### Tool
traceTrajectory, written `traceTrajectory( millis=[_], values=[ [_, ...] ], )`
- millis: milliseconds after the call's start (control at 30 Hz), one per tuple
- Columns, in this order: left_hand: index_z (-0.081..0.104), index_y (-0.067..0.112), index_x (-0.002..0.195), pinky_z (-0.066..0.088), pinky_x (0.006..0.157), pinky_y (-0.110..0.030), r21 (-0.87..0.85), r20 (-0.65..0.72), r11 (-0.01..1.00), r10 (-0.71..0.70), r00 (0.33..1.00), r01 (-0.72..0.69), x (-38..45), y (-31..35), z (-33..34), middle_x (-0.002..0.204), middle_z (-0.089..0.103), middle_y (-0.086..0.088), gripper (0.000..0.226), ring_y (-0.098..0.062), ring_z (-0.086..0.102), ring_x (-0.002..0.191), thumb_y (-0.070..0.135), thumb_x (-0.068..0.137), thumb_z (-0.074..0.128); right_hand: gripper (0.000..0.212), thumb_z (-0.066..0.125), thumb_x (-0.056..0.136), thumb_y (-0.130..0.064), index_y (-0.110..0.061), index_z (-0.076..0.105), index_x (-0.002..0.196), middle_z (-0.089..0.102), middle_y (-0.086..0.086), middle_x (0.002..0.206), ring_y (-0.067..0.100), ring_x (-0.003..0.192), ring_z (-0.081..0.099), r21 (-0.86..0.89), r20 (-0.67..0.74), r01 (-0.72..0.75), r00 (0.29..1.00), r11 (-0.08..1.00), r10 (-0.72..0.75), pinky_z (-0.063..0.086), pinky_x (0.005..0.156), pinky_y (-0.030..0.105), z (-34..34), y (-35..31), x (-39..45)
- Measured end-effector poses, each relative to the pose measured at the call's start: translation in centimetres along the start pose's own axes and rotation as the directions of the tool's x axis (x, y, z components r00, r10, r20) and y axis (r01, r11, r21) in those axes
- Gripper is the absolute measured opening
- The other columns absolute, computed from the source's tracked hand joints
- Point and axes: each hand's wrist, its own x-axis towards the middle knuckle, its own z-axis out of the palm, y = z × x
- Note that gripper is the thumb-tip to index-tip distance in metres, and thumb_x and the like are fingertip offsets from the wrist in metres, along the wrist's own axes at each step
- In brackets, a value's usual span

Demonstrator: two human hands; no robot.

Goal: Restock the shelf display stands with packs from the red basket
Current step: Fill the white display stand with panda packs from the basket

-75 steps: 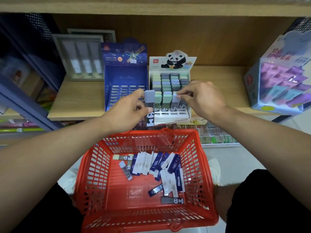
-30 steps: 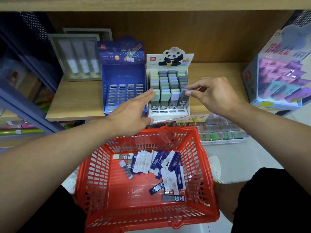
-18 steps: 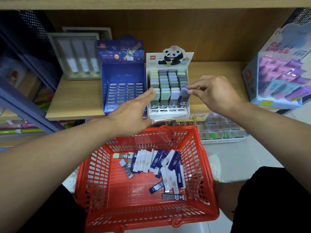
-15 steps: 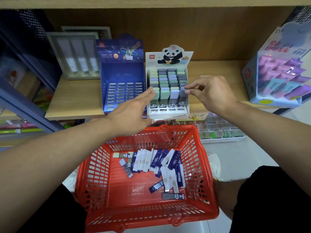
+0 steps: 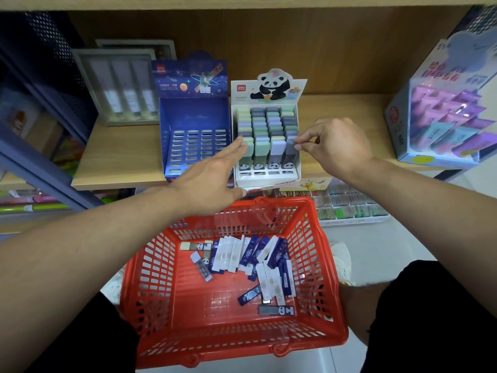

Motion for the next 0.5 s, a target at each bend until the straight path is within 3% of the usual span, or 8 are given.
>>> traceTrajectory(
  millis=[267, 367, 500],
  values=[
    [0.005, 0.034, 0.161, 0.049, 0.1, -0.039, -0.003, 0.003, 1.0, 0.007, 1.0, -0.007, -0.08, -0.01, -0.18, 0.163, -0.012, 0.027, 0.093, -0.016, 0.061, 0.119, 0.036, 0.093, 0.068, 0.013, 0.066, 0.096, -0.03, -0.032, 0.078, 0.1, 0.071, -0.016, 0.11, 0.004, 0.084, 0.052, -0.035, 0.011, 0.017, 1.0, 0.999, -0.016, 0.033, 0.066, 0.024, -0.43, -0.81, -0.2],
    [0.007, 0.033, 0.161, 0.043, 0.108, -0.037, 0.006, -0.002, 1.0, 0.014, 1.0, -0.014, -0.1, -0.02, -0.42, 0.164, -0.009, 0.026, 0.091, -0.016, 0.052, 0.132, 0.036, 0.093, 0.068, 0.014, 0.065, 0.097, -0.03, -0.032, 0.077, 0.102, 0.071, -0.015, 0.11, 0.003, 0.079, 0.049, -0.033, 0.01, 0.029, 1.0, 0.999, -0.029, 0.031, 0.06, 0.024, -0.16, -0.78, -0.4],
    [0.01, 0.034, 0.16, 0.035, 0.112, -0.033, 0.015, -0.035, 1.0, 0.003, 0.999, -0.002, -0.42, 0.07, -0.64, 0.166, -0.001, 0.021, 0.092, -0.013, 0.041, 0.141, 0.038, 0.091, 0.07, 0.015, 0.063, 0.097, -0.035, -0.036, 0.075, 0.106, 0.067, -0.016, 0.107, 0.004, 0.08, 0.048, -0.07, -0.009, 0.058, 0.998, 0.996, -0.059, 0.032, 0.066, 0.025, -0.47, -0.56, -0.9]
  ],
)
